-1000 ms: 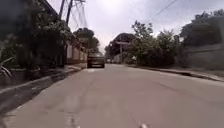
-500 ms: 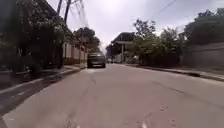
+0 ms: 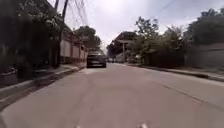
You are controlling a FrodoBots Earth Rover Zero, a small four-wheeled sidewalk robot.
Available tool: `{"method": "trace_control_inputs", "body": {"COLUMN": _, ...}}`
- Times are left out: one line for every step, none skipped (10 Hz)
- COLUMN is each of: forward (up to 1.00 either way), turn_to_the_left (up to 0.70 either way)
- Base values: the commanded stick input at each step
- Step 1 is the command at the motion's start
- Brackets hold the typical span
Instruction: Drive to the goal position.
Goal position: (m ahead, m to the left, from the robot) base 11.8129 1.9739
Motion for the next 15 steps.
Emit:
{"method": "trace_control_inputs", "body": {"forward": 1.00, "turn_to_the_left": -0.37}}
{"method": "trace_control_inputs", "body": {"forward": 1.00, "turn_to_the_left": -0.26}}
{"method": "trace_control_inputs", "body": {"forward": 1.00, "turn_to_the_left": 0.00}}
{"method": "trace_control_inputs", "body": {"forward": 1.00, "turn_to_the_left": 0.00}}
{"method": "trace_control_inputs", "body": {"forward": 1.00, "turn_to_the_left": 0.00}}
{"method": "trace_control_inputs", "body": {"forward": 1.00, "turn_to_the_left": 0.00}}
{"method": "trace_control_inputs", "body": {"forward": 1.00, "turn_to_the_left": 0.00}}
{"method": "trace_control_inputs", "body": {"forward": 1.00, "turn_to_the_left": 0.00}}
{"method": "trace_control_inputs", "body": {"forward": 1.00, "turn_to_the_left": 0.00}}
{"method": "trace_control_inputs", "body": {"forward": 1.00, "turn_to_the_left": 0.00}}
{"method": "trace_control_inputs", "body": {"forward": 1.00, "turn_to_the_left": 0.00}}
{"method": "trace_control_inputs", "body": {"forward": 1.00, "turn_to_the_left": 0.00}}
{"method": "trace_control_inputs", "body": {"forward": 1.00, "turn_to_the_left": 0.00}}
{"method": "trace_control_inputs", "body": {"forward": 1.00, "turn_to_the_left": 0.00}}
{"method": "trace_control_inputs", "body": {"forward": 1.00, "turn_to_the_left": 0.02}}
